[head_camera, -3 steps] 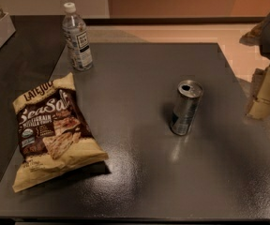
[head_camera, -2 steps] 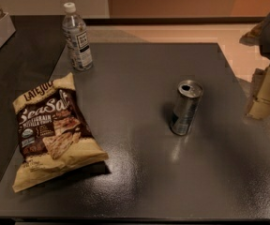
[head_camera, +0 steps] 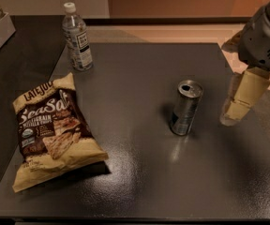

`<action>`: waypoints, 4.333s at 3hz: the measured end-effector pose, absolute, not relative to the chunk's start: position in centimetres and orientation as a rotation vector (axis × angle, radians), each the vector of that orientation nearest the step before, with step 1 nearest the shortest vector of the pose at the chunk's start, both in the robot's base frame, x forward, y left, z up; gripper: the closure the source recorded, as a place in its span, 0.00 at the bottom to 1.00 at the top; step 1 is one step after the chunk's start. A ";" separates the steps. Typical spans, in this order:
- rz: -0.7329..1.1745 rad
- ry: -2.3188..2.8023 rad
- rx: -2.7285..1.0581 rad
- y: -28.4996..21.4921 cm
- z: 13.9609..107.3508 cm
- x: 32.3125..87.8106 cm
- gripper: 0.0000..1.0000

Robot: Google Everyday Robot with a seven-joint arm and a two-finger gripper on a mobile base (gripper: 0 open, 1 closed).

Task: Move redbull can near brown chip bag

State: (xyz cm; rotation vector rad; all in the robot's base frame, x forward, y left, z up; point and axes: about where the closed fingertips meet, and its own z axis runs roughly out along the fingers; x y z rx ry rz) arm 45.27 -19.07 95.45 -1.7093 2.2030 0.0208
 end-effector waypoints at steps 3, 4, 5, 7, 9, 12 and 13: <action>0.291 2.079 -1.723 -12.6 92.4 45.5 0.00; 0.330 2.075 -1.719 -11.9 92.1 45.1 0.18; 0.355 2.067 -1.717 -11.5 92.2 44.8 0.41; 0.368 2.029 -1.731 -10.1 93.7 44.6 0.87; 0.465 1.919 -1.831 -3.1 95.5 45.4 1.00; 0.602 1.820 -1.994 4.9 93.4 44.2 0.82; 0.623 1.808 -2.013 5.9 92.8 43.9 0.59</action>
Offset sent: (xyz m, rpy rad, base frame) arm 0.0054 0.0785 -0.0348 0.2318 0.0611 0.1144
